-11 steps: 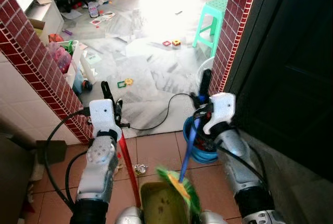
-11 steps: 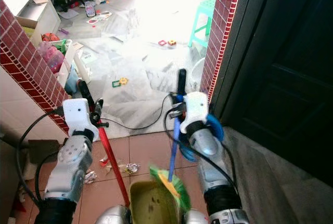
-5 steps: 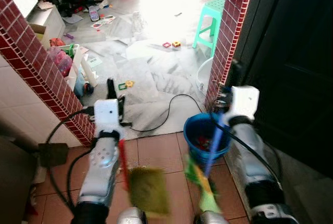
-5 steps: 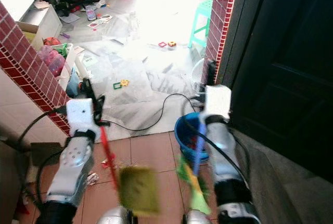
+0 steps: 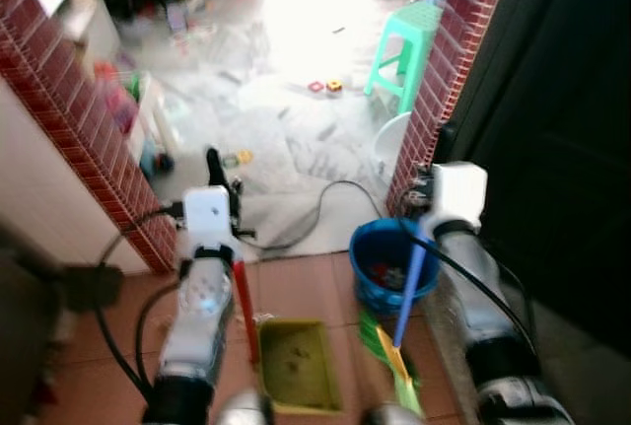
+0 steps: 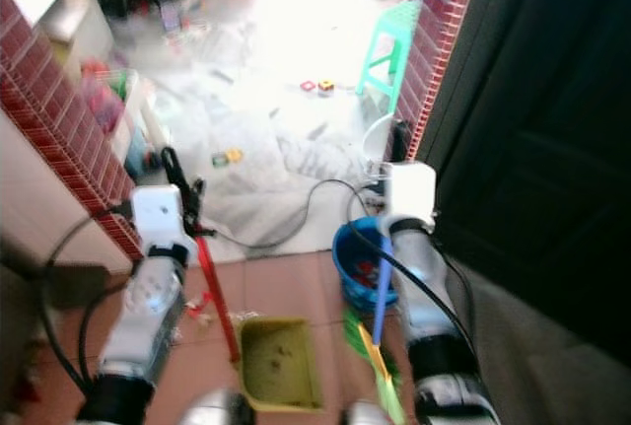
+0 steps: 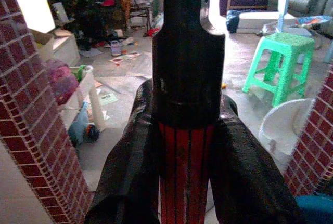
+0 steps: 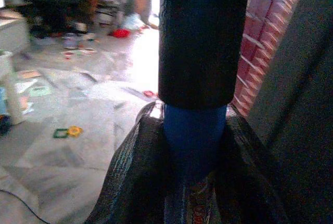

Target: Sweep floor

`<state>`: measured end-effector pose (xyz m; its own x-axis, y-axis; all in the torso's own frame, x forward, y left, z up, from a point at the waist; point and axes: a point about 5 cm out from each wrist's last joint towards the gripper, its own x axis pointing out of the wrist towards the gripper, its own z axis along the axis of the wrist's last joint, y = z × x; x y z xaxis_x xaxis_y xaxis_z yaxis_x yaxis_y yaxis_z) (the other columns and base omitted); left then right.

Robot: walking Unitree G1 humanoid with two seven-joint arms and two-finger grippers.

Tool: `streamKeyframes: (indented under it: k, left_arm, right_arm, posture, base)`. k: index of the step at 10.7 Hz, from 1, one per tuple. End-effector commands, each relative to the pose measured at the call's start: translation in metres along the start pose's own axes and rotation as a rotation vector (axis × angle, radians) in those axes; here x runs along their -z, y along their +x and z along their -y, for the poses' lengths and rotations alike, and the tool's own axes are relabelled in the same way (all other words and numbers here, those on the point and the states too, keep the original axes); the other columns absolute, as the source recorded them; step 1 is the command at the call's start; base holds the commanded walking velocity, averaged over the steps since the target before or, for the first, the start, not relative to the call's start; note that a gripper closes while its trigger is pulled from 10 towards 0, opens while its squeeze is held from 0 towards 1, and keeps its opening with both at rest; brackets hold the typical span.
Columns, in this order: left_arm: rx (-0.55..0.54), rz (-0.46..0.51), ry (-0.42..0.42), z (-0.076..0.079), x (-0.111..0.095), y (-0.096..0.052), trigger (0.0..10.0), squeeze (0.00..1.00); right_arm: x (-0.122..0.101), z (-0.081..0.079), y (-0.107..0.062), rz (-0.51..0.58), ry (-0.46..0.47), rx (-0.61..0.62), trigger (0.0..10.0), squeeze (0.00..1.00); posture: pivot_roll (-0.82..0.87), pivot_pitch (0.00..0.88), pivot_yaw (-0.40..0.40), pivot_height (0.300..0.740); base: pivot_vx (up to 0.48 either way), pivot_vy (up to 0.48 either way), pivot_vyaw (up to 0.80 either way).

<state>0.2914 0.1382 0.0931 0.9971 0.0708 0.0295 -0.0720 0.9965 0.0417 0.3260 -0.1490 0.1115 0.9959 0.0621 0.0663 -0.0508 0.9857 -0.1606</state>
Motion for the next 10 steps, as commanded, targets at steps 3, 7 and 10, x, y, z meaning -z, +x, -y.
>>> streamKeyframes:
  k: [3, 7, 10]
  left_arm:
    - [-0.003, 0.118, 0.028, -0.004, -0.025, 0.012, 10.0, 0.0]
    - [-0.02, 0.097, -0.021, -0.017, -0.017, -0.004, 10.0, 0.0]
    - [0.008, 0.104, 0.006, -0.018, -0.013, -0.011, 10.0, 0.0]
  right_arm:
    - [-0.018, -0.001, 0.014, 0.053, -0.035, -0.045, 10.0, 0.0]
    - [-0.016, 0.003, 0.002, 0.089, 0.014, -0.019, 10.0, 0.0]
    - [-0.009, 0.007, -0.001, 0.083, 0.03, 0.02, 10.0, 0.0]
  posture:
    - [-0.08, 0.0, -0.016, 0.74]
    - [-0.09, 0.0, 0.044, 0.74]
    - [-0.08, 0.0, 0.061, 0.74]
  base:
    - [0.0, 0.0, 0.0]
    - [0.0, 0.0, 0.0]
    - [0.0, 0.0, 0.0]
